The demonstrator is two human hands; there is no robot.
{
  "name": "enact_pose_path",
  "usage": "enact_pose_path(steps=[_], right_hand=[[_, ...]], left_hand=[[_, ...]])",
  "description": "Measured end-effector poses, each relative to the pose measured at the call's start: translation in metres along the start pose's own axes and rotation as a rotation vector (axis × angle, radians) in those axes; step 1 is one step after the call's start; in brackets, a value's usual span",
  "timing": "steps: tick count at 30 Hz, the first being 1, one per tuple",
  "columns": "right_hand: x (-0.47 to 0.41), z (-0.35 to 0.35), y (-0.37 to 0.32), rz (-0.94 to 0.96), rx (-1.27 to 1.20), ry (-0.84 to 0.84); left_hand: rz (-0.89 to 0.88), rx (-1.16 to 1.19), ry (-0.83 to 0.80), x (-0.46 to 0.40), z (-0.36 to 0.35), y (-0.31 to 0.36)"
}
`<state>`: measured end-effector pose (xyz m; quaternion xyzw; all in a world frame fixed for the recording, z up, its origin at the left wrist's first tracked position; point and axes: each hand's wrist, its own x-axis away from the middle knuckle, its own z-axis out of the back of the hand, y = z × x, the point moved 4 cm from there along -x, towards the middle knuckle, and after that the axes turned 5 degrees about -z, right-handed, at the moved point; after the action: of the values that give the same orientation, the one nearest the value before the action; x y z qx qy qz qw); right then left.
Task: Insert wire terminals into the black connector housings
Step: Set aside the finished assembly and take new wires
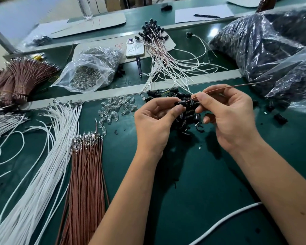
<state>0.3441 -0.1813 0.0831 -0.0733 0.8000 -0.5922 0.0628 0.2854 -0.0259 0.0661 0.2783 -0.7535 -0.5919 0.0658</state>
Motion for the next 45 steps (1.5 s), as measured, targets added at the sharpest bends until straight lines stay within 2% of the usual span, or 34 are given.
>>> enact_pose_path(steps=[7,14,18,22,28,32,36,40,45], right_hand=[[-0.002,0.001,0.002,-0.008,-0.061,0.002],[0.001,0.0,0.002,0.014,-0.017,0.002],[0.0,0.004,0.001,0.048,0.082,0.049],[-0.005,0.01,0.002,-0.035,0.025,0.099],[0.0,-0.008,0.016,-0.225,0.036,-0.181],[0.001,-0.012,0.016,-0.263,-0.06,-0.21],[0.001,-0.01,0.013,-0.314,-0.147,-0.223],[0.002,-0.011,0.011,-0.326,-0.152,-0.235],[0.004,-0.012,0.011,-0.354,-0.184,-0.241]], left_hand=[[0.035,0.019,-0.02,0.0,-0.002,-0.002],[0.047,0.026,0.004,0.0,0.0,-0.003],[-0.012,-0.017,0.001,-0.001,0.0,-0.003],[-0.083,-0.052,0.021,0.001,-0.002,0.001],[-0.181,-0.127,0.038,0.003,-0.005,0.005],[-0.187,-0.128,0.007,0.002,-0.005,0.005],[-0.12,0.025,-0.079,0.003,-0.01,0.005],[0.014,0.155,-0.053,0.003,-0.011,0.004],[0.058,0.143,-0.042,0.002,-0.009,0.003]])
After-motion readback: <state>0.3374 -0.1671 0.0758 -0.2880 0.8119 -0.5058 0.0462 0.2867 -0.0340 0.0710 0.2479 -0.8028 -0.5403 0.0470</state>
